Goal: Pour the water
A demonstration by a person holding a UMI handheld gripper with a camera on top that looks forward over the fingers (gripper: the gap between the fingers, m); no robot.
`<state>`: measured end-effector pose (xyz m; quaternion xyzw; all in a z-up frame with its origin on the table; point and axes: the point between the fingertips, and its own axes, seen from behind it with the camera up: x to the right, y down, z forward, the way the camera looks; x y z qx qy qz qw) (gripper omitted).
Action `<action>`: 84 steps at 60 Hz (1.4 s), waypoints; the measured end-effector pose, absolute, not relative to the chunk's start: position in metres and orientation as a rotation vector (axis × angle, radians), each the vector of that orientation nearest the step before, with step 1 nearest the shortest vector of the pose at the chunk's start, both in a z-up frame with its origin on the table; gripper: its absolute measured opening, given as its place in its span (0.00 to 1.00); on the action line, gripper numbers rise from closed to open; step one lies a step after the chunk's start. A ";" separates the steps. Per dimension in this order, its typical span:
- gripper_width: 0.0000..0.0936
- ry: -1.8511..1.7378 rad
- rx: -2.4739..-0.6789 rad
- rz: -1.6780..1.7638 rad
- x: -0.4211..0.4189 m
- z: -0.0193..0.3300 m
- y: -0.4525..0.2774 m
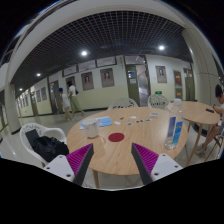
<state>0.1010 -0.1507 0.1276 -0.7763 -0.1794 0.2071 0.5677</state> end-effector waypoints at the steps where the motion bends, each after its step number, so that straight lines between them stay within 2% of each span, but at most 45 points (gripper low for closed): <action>1: 0.87 -0.415 -1.822 0.487 0.099 0.123 -0.148; 8: 0.87 -0.383 -1.821 0.459 0.111 0.125 -0.140; 23: 0.86 -0.252 -1.772 0.307 0.200 0.146 -0.091; 34: 0.86 -0.162 -1.749 0.168 0.274 0.132 -0.009; 50: 0.83 -0.237 -1.688 0.205 0.264 0.109 0.106; 51: 0.82 -0.235 -1.689 0.206 0.265 0.108 0.109; 56: 0.52 -0.228 -1.692 0.234 0.259 0.101 0.123; 69: 0.45 -0.220 -1.668 0.219 0.259 0.099 0.129; 76: 0.36 -0.241 -1.708 0.177 0.257 0.098 0.130; 84: 0.35 -0.420 -1.628 -0.041 0.225 0.143 0.130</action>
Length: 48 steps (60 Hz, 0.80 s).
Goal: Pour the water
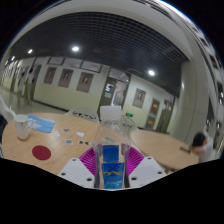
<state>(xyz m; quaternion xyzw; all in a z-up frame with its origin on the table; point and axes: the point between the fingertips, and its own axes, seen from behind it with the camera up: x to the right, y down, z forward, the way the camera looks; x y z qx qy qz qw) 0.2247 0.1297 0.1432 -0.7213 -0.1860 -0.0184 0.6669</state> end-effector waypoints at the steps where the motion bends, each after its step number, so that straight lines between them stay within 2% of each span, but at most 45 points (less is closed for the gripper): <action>1: 0.35 -0.453 -1.616 -0.065 0.216 0.150 0.129; 9: 0.35 -0.777 -1.476 -0.363 0.134 0.195 0.130; 17: 0.35 -1.099 -1.210 -0.739 0.062 0.226 0.128; 27: 0.35 -1.425 -0.909 -1.030 -0.036 0.217 0.113; 32: 0.35 -1.545 -0.753 -1.208 -0.056 0.216 0.107; 33: 0.35 -1.560 -0.702 -1.260 -0.066 0.204 0.113; 37: 0.35 -1.615 -0.536 -1.391 -0.076 0.213 0.107; 48: 0.35 -1.687 -0.440 -1.513 -0.075 0.227 0.103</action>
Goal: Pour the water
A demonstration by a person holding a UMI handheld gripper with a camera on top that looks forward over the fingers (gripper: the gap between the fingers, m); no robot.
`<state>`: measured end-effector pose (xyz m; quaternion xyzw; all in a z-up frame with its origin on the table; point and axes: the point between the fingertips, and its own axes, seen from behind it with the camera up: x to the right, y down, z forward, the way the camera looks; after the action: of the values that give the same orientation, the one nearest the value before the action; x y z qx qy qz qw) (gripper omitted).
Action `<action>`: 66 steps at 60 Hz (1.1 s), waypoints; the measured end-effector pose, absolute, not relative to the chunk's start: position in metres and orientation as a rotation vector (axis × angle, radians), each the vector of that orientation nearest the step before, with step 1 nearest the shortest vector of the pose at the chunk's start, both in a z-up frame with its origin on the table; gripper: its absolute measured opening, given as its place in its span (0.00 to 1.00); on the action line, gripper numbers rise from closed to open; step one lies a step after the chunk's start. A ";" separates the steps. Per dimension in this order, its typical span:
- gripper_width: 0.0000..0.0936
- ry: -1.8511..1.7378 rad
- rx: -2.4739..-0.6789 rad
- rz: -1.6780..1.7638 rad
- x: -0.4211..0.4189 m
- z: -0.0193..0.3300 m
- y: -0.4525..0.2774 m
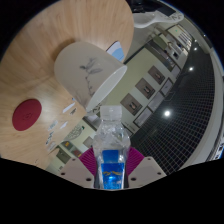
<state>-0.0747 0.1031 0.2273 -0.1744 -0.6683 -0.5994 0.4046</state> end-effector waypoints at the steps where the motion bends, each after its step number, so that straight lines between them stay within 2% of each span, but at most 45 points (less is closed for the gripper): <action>1: 0.35 -1.687 -0.439 -1.518 -0.075 0.228 0.103; 7: 0.35 -1.668 -0.526 -1.443 -0.068 0.224 0.105; 8: 0.35 -1.632 -0.556 -1.417 -0.076 0.212 0.106; 9: 0.35 -1.627 -0.588 -1.375 -0.074 0.223 0.115; 12: 0.35 -1.518 -0.718 -1.242 -0.069 0.220 0.102; 13: 0.35 -1.492 -0.768 -1.181 -0.066 0.234 0.112; 14: 0.35 -1.428 -0.813 -1.121 -0.066 0.226 0.106; 15: 0.35 -1.397 -0.872 -1.045 -0.065 0.238 0.120; 20: 0.35 -1.078 -1.141 -0.611 -0.056 0.239 0.097; 21: 0.35 -1.045 -1.196 -0.516 -0.061 0.242 0.116; 26: 0.35 -0.741 -1.386 -0.141 -0.052 0.225 0.088; 27: 0.35 -0.702 -1.402 -0.080 -0.050 0.232 0.117; 34: 0.35 -0.544 -1.578 0.200 -0.047 0.174 0.117; 37: 0.35 -0.530 -1.624 0.256 -0.053 0.148 0.121; 38: 0.35 -0.508 -1.619 0.279 -0.040 0.150 0.101; 41: 0.35 -0.498 -1.630 0.320 -0.059 0.131 0.125; 50: 0.35 -0.504 -1.667 0.385 -0.074 0.101 0.130; 61: 0.37 -0.471 -1.661 0.400 -0.072 0.099 0.134; 66: 0.45 -0.463 -1.670 0.410 -0.069 0.096 0.131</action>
<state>-0.0692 0.1314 0.0964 -0.7288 -0.2021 0.1789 0.6293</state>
